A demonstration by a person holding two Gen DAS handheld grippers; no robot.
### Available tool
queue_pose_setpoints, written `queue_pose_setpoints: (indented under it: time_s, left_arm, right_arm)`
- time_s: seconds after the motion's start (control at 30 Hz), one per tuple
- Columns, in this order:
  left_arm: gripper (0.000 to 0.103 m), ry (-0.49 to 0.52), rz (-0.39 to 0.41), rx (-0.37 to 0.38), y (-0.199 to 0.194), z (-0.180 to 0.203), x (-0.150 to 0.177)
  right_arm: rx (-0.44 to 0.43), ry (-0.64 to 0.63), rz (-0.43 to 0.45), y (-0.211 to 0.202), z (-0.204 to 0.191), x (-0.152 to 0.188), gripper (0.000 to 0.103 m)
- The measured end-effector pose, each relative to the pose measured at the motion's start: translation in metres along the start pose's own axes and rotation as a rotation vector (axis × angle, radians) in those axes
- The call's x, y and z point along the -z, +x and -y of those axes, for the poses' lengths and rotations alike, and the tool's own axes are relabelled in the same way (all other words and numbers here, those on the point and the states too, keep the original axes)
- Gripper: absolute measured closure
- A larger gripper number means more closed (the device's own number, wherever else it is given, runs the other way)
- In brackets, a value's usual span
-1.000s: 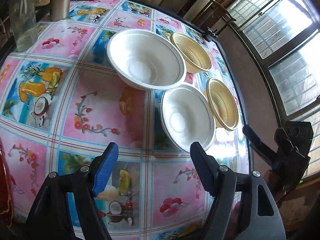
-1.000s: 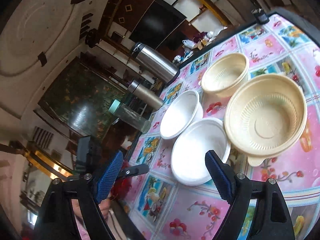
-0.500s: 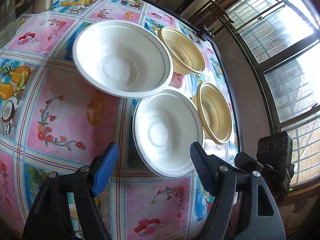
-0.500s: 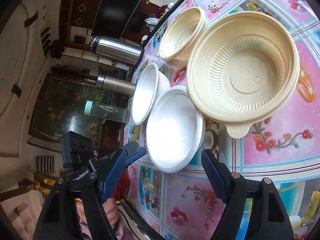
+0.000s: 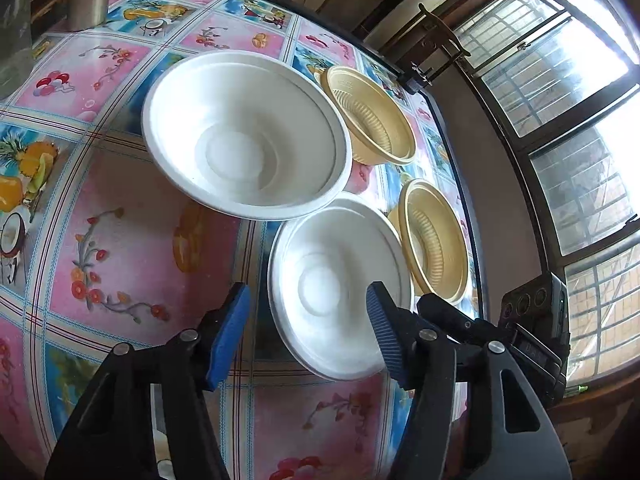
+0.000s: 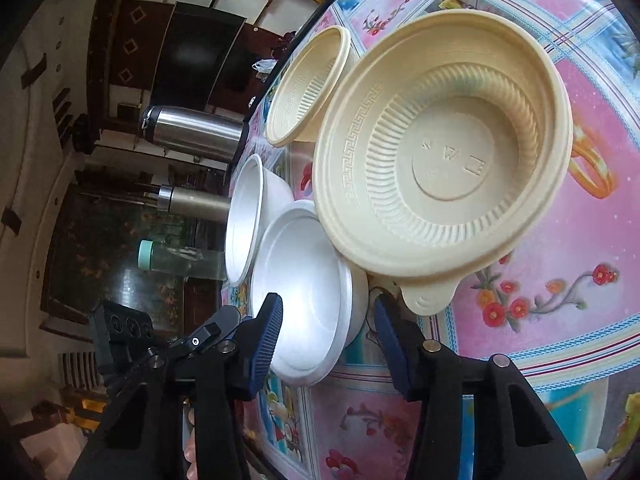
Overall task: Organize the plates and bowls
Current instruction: 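Move both grippers toward the rim of the white paper plate, then close the left gripper on the white plate rim while the right gripper closes beside it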
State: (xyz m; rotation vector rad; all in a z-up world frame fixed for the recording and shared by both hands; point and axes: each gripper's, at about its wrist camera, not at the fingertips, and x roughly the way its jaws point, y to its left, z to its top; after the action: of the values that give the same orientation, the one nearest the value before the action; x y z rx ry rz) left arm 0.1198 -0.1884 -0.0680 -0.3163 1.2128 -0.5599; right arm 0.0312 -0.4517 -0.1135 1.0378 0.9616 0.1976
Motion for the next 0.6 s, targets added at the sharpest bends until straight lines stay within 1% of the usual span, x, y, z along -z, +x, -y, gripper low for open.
queue_pose_setpoints:
  time_s: [0.1,0.13,0.17,0.23,0.27,0.33,0.37,0.43,0.5,0.53,0.6]
  left_arm:
    - [0.055,0.008,-0.001,-0.015,0.0022,0.0002,0.0004]
    - [0.059,0.009,-0.005,-0.014,0.0039,0.0004,0.0006]
    - [0.061,0.010,-0.009,-0.015,0.0053,0.0005,0.0010]
    - [0.066,0.015,-0.013,-0.021,0.0077,0.0005,0.0014]
    - [0.067,0.015,-0.013,-0.023,0.0077,0.0002,0.0018]
    - [0.078,0.009,-0.013,-0.023,0.0082,-0.0014,0.0016]
    - [0.079,0.007,-0.011,-0.023,0.0077,-0.0021,0.0014]
    - [0.085,0.005,-0.007,-0.025,0.0070,-0.0036,0.0012]
    - [0.089,0.008,-0.005,-0.035,0.0068,-0.0043,0.0014]
    - [0.092,0.009,-0.006,-0.040,0.0073,-0.0050,0.0015]
    - [0.096,0.007,-0.005,-0.045,0.0083,-0.0070,0.0018]
  right_arm:
    - [0.004,-0.003,-0.003,0.0027,-0.0015,0.0000,0.057]
    - [0.014,-0.005,0.000,0.0040,-0.0019,0.0002,0.060]
    - [0.032,-0.011,0.008,0.0049,-0.0027,0.0005,0.062]
    - [0.054,-0.020,0.026,0.0049,-0.0025,0.0001,0.070]
    - [0.059,-0.026,0.029,0.0054,-0.0032,0.0000,0.072]
    - [0.062,-0.037,0.030,0.0053,-0.0023,0.0018,0.077]
    - [0.063,-0.040,0.028,0.0051,-0.0024,0.0016,0.077]
    - [0.070,-0.044,0.028,0.0064,-0.0026,0.0018,0.082]
    - [0.074,-0.046,0.025,0.0075,-0.0026,0.0018,0.085]
    - [0.075,-0.048,0.026,0.0078,-0.0028,0.0016,0.088]
    - [0.086,-0.055,0.035,0.0081,-0.0043,0.0018,0.092]
